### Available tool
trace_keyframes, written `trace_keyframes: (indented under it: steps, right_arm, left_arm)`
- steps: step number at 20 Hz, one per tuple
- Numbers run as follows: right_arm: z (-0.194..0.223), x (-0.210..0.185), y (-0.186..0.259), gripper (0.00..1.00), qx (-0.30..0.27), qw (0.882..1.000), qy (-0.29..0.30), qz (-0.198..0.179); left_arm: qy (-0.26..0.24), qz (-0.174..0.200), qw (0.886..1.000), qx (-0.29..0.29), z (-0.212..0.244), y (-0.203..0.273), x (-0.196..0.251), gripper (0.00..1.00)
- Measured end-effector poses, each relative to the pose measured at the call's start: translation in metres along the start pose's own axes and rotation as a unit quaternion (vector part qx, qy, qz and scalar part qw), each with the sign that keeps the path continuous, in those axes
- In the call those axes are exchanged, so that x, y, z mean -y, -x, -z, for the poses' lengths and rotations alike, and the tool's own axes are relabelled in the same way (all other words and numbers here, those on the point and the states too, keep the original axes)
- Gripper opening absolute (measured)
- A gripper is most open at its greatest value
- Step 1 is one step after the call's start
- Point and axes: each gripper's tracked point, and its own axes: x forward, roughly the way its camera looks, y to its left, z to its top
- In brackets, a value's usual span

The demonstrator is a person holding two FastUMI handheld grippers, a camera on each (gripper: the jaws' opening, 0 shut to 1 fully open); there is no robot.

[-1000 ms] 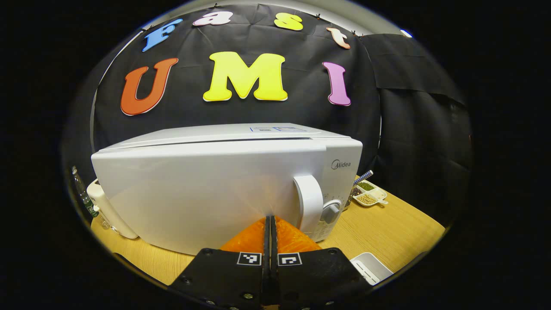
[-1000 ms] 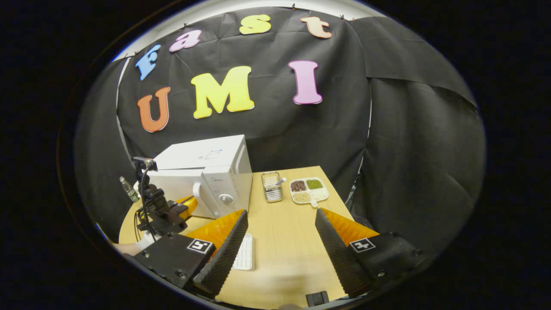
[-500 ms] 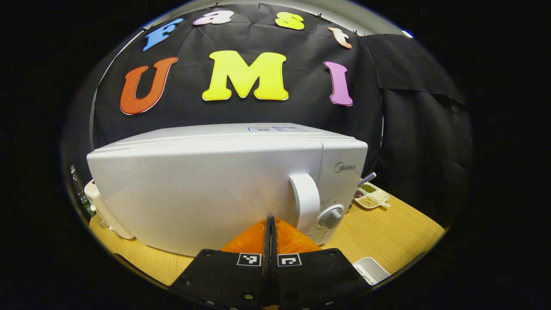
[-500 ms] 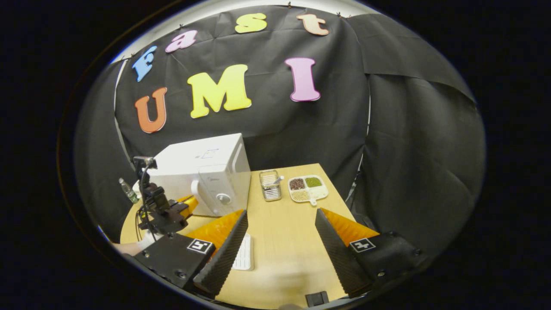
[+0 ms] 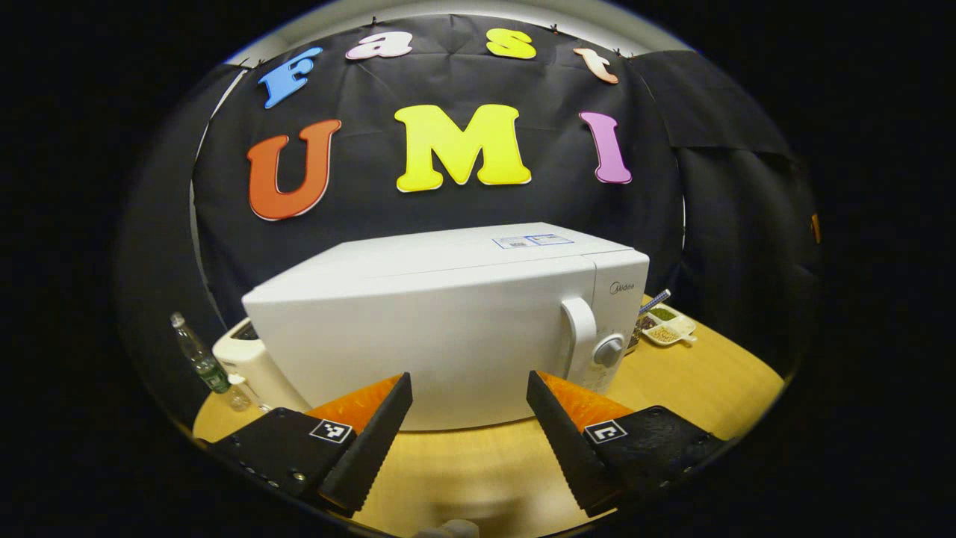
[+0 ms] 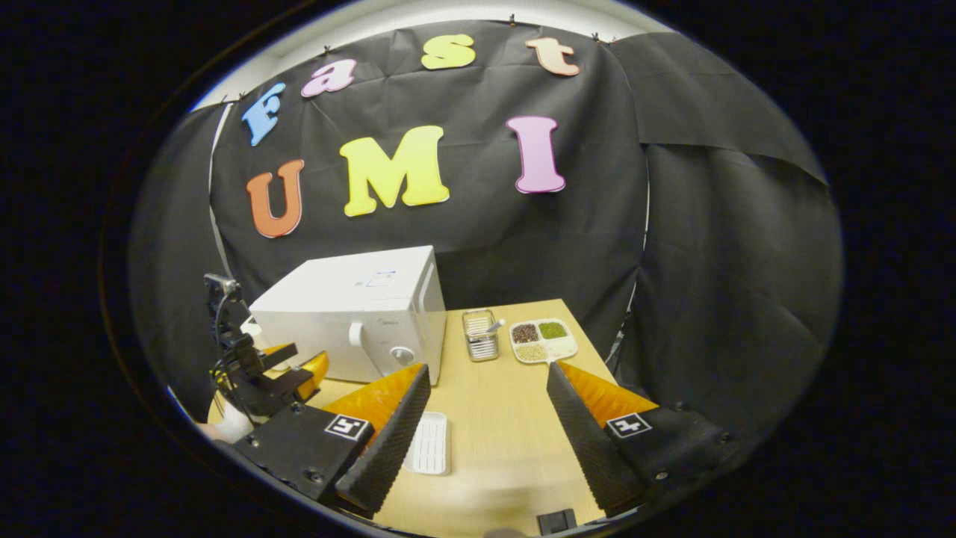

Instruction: Open the microwave oven with the left hand, put the food in, and close the microwave oven.

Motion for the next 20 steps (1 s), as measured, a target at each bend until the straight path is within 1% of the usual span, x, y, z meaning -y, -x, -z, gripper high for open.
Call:
trace_keyframes:
  steps: [1, 3, 6, 7, 11, 13, 14, 16, 20]
  right_arm:
    - [-0.002, -0.002, 0.004, 0.92, 0.007, 1.0, 0.003, 0.003]
    - [-0.006, -0.009, 0.013, 0.92, 0.017, 1.0, 0.008, 0.006]
    - [-0.009, -0.024, 0.027, 0.92, 0.032, 0.999, 0.024, 0.004]
    - [-0.01, -0.029, 0.031, 0.92, 0.038, 0.999, 0.026, 0.001]
    - [-0.023, -0.054, 0.053, 0.92, 0.068, 0.997, 0.022, -0.006]
    - [-0.032, -0.062, 0.062, 0.92, 0.082, 0.996, 0.02, -0.008]
    - [-0.038, -0.065, 0.068, 0.92, 0.091, 0.996, 0.018, -0.009]
    - [-0.054, -0.069, 0.079, 0.92, 0.113, 0.993, 0.016, -0.005]
    - [-0.085, -0.07, 0.103, 0.92, 0.154, 0.988, 0.023, 0.007]
  left_arm:
    - [-0.002, -0.001, 1.0, 0.001, -0.004, 0.01, -0.004, 0.97]
    - [0.01, 0.003, 1.0, 0.007, -0.015, 0.037, -0.005, 0.96]
    - [0.061, 0.03, 0.997, 0.025, -0.044, 0.081, 0.01, 0.96]
    - [0.069, 0.036, 0.996, 0.034, -0.055, 0.099, 0.014, 0.96]
    - [0.058, 0.024, 0.995, 0.083, -0.11, 0.158, 0.001, 0.96]
    - [0.063, 0.028, 0.991, 0.111, -0.14, 0.189, -0.005, 0.97]
    - [0.06, 0.026, 0.99, 0.124, -0.152, 0.201, -0.01, 0.97]
    - [0.049, -0.001, 0.99, 0.132, -0.164, 0.217, -0.033, 0.96]
    - [0.068, -0.033, 0.988, 0.136, -0.177, 0.241, -0.064, 0.97]
